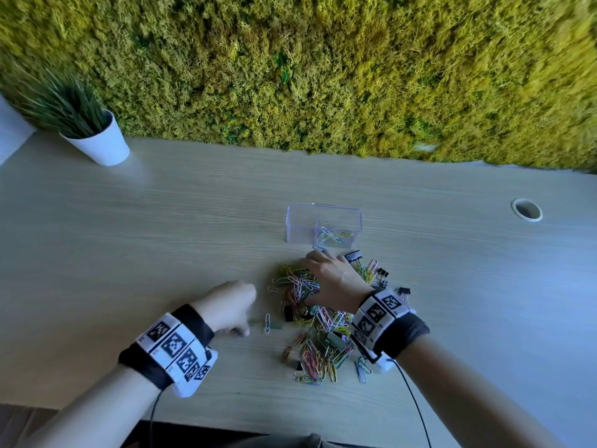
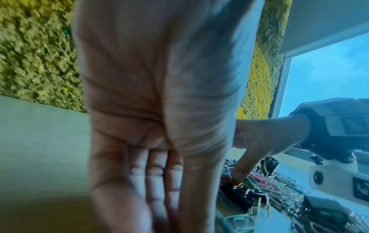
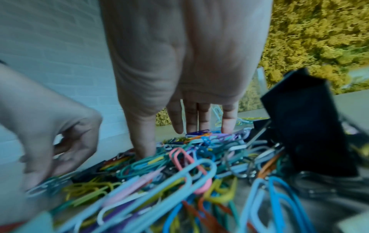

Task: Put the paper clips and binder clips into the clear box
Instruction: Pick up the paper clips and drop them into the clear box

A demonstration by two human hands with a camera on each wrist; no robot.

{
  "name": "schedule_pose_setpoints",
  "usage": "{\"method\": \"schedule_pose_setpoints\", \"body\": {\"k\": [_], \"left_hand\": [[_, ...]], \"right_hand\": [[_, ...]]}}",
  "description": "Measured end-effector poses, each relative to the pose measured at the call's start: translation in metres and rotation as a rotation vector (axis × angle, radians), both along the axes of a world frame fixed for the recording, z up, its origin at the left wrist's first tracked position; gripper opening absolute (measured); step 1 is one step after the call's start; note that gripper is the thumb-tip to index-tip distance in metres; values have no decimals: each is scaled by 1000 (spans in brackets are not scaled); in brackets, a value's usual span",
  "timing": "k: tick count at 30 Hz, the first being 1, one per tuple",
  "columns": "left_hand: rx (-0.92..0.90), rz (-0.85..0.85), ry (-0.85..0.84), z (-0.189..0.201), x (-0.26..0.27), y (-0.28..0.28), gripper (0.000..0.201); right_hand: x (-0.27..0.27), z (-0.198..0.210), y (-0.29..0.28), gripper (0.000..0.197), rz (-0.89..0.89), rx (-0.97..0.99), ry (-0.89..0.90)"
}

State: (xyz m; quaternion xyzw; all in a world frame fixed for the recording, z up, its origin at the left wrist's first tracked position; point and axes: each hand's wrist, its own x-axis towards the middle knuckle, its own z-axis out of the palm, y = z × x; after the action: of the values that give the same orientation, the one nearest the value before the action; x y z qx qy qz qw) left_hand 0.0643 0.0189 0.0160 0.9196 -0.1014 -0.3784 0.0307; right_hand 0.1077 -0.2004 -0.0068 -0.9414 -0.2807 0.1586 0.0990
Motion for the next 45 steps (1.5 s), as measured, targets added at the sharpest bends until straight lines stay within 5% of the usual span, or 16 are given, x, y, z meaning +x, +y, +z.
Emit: {"method": "schedule_pose_setpoints", "body": {"k": [7,13,16,20,33,45], "left_hand": [[-244,6,-246,-10,30,-39,19],[-424,106,-699,7,67,-35,14],[-540,161,-858,13,87,-33,36],[-523,102,-701,12,105,-37,71],[-638,151,-644,-1,111,-36,63],[-636,150,-646,-8,115,-35,62]], "right_hand": [[-6,0,0,39,-59,77,-13],[-3,11,-15,22,-396,450,115],[0,15,-22,17,-504,571,159],[1,19,-31,14,-610,682,206],[47,92,-48,20,-575,955,-113],[75,109,-45,19,-589,1061,-165]]}}
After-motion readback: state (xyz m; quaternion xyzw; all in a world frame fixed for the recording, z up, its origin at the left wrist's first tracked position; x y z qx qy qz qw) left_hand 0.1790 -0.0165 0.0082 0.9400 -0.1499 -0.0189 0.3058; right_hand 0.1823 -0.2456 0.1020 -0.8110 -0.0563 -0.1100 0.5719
